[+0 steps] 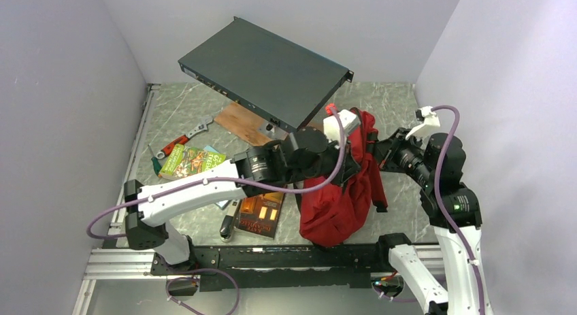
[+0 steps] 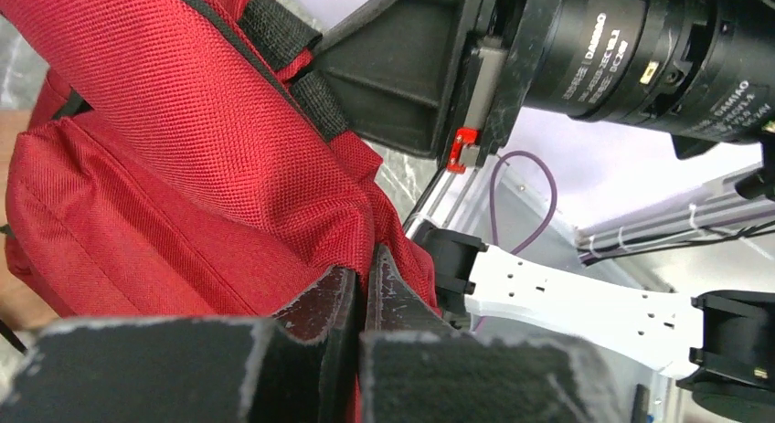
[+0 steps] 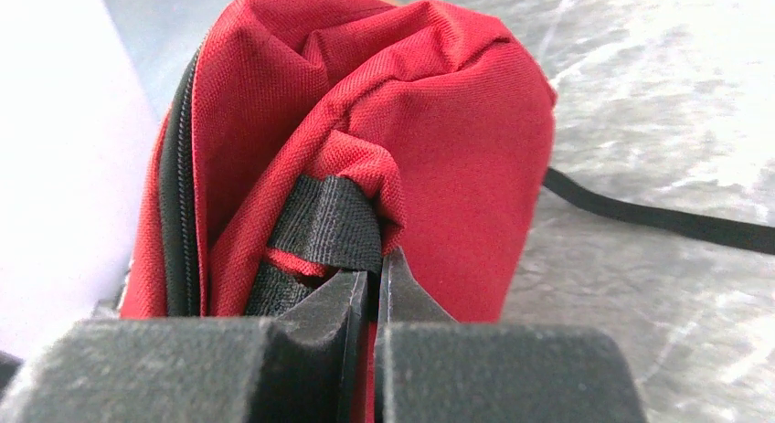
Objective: Pack the student bag
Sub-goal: Place the student bag at the center of the board.
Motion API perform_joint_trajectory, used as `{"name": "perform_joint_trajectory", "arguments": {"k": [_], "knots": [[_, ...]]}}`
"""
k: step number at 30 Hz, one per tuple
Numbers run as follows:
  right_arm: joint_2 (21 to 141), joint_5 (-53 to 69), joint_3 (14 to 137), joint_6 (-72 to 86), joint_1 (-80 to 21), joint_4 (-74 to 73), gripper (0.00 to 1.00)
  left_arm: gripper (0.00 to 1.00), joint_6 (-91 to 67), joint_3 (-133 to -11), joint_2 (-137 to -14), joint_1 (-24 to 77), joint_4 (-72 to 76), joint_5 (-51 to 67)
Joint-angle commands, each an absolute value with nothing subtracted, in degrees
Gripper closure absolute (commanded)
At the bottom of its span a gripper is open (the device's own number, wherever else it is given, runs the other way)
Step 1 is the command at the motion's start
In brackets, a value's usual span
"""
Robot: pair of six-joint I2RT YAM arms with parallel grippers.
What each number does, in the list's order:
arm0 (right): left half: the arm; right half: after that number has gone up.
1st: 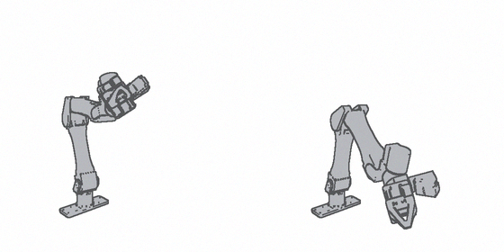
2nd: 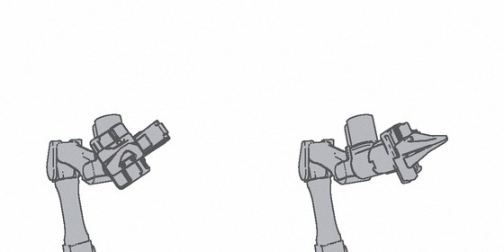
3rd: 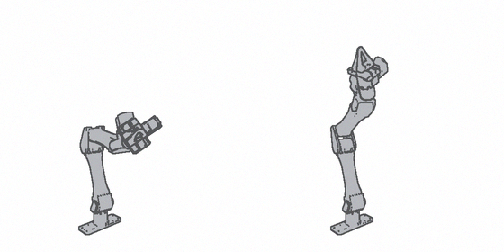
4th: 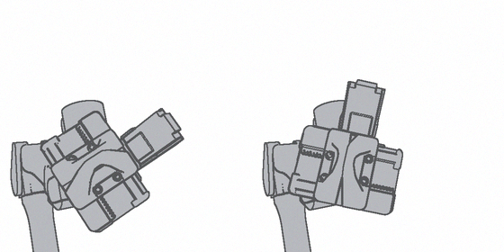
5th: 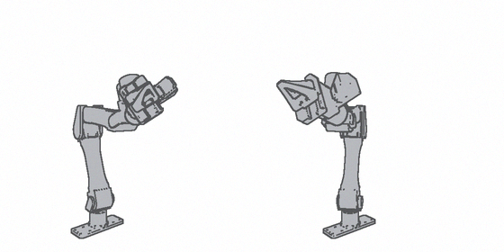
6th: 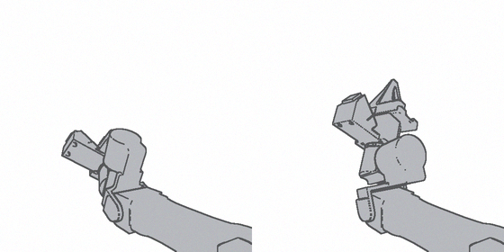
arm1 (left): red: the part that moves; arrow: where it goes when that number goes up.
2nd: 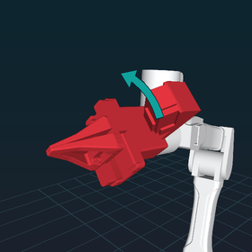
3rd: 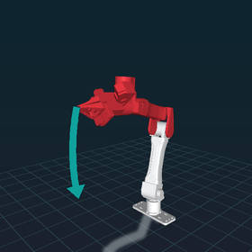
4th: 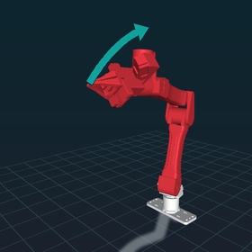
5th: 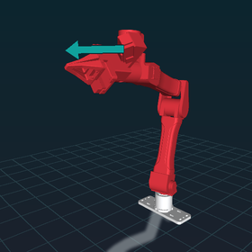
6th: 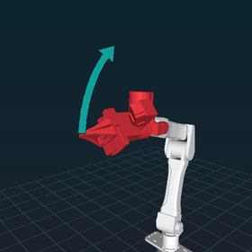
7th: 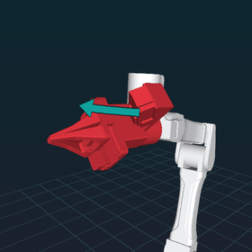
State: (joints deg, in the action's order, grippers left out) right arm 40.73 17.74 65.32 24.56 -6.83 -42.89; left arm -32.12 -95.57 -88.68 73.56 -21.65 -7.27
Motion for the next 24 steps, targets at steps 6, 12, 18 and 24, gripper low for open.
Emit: {"name": "perform_joint_trajectory", "arguments": {"k": [6,12,18,24], "knots": [[27.8,-4.4,60.7,28.0,-6.9,-42.4,1.0,1.0,-8.2,-126.5,-106.4,71.5,-39.0,-3.6],[16.6,-4.7,48.4,39.7,-6.8,-45.7,1.0,1.0,5.2,-130.0,-113.0,68.5,-35.0,0.2],[13.0,-14.8,50.9,41.5,-6.9,-58.1,0.61,1.0,1.7,-116.7,-109.8,68.8,-34.1,6.9],[14.6,-23.5,61.5,37.5,-6.8,-64.1,0.41,1.0,-1.3,-100.6,-104.8,71.1,-31.4,2.8]]}}
